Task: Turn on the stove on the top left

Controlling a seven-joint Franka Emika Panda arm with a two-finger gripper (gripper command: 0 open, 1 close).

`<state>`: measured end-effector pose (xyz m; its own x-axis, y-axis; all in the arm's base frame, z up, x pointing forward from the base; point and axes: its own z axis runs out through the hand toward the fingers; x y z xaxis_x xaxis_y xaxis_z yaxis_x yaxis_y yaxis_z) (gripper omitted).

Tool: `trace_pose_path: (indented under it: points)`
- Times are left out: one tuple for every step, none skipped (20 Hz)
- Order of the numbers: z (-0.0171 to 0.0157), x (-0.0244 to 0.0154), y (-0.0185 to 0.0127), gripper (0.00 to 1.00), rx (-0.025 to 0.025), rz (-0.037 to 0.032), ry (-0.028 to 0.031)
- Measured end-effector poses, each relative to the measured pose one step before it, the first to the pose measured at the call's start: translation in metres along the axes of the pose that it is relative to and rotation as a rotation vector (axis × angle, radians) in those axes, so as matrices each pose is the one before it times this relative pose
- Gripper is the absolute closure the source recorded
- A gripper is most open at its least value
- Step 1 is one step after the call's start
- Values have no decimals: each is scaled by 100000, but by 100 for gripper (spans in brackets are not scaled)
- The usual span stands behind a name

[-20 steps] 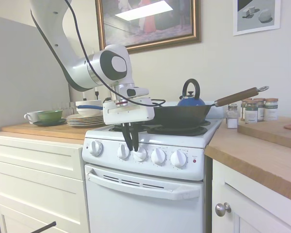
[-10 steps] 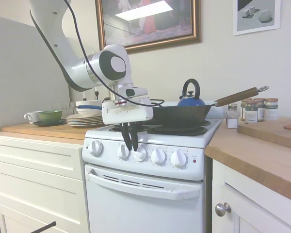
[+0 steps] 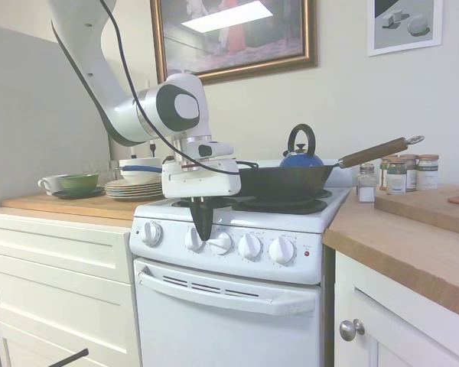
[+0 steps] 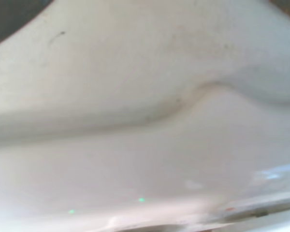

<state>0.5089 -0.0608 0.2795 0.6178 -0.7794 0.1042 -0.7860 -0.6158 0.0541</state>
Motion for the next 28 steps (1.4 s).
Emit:
trace_pose_path:
  points:
    - [265,71,78,100,30,573,-475]
    - [298,30,45,100,-19,422,-498]
    - [338,73,78,100,-146,243,-253]
    - [344,94,105,100,-269,255,-194]
    - [339,89,160,100,-532,275,-378]
    - [253,178,219,100,-392,413,-223]
    - [186,203,225,100,-287,429,-129]
    - [123,118,134,100,-180,250,-82]
    - [10,6,1,100,-22,-82,75]
    - [2,14,14,100,-93,-121,119]
    - [2,-8,-9,100,-113,-168,163]
    - [-1,-22,-22,100,-64,-113,102]
    - [5,-10,-3,100,14,-38,31]
    - [3,-10,-5,100,28,-56,48]
    - [-22,-69,-43,100,119,-198,102]
    - [-84,-79,-33,100,266,-346,190]
    - [-187,-45,2,100,409,-357,290]
    - [-332,-103,-8,100,622,-675,395]
    - [-566,-176,-69,100,901,-762,543]
    - [-721,-147,-75,100,1118,-561,735]
    - [-815,-230,37,100,1208,-451,676]
    - [-777,-343,108,100,1145,-393,469]
    - [-767,-361,148,100,1153,-284,380]
    - [-711,-388,222,100,1002,-64,214]
    - [-657,-344,194,100,921,11,91]
    - [-582,-354,177,100,712,-134,84]
    - [-550,-303,141,100,862,-31,107]
    - [-451,-283,140,100,866,10,-99]
